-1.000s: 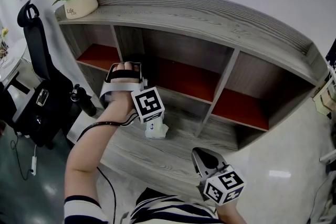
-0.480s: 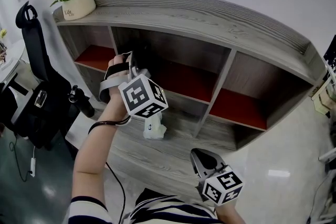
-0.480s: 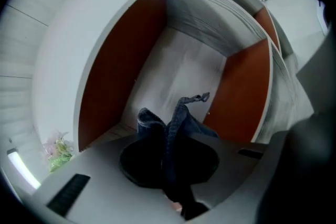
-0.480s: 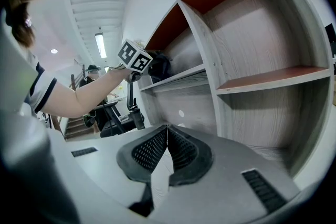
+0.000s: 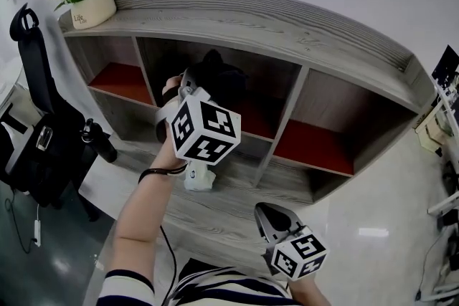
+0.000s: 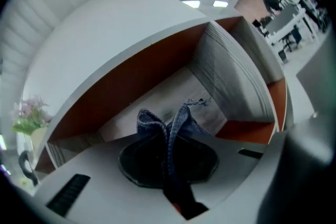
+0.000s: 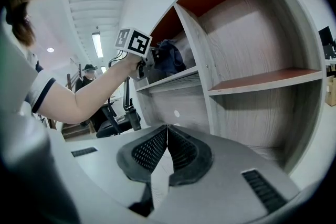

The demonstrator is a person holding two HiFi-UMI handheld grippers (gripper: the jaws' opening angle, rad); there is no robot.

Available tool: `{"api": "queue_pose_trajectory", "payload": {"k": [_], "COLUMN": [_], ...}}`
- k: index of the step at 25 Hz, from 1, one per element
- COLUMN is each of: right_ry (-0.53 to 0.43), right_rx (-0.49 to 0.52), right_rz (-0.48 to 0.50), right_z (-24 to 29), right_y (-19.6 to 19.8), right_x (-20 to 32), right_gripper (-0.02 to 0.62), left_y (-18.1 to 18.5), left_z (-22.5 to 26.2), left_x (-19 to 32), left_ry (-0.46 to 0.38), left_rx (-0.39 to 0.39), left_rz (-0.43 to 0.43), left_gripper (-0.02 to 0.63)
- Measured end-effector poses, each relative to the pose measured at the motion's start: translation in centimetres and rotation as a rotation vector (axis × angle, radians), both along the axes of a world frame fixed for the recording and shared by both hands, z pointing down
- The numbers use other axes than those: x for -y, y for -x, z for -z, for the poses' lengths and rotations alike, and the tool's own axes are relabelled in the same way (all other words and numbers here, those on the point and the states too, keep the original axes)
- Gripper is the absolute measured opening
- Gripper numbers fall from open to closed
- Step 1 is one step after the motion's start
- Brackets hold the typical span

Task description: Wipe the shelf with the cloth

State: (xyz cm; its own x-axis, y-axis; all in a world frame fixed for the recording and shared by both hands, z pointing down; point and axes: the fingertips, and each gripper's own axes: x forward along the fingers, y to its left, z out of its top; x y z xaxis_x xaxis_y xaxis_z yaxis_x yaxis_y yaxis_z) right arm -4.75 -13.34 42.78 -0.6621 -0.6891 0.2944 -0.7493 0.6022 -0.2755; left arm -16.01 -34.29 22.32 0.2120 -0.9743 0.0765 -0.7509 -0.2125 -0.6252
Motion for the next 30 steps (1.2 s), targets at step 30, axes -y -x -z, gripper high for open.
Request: {"api": "queue_pose_trajectory", "payload": {"k": [30], "right_ry": [0.0], "right_rx": [-0.045], "right_rz": [-0.094], "right_z": [-0.3], "right_y": [-2.3], "right_x": [-0.4], "right_gripper": [0.026], "left_y": [-11.7], "left_z": [5.7], "left_x": [-2.4], "left_ry": [0.047], "left_rx": [-0.919], "left_rz": [-0.726], "left_gripper": [0.035]}}
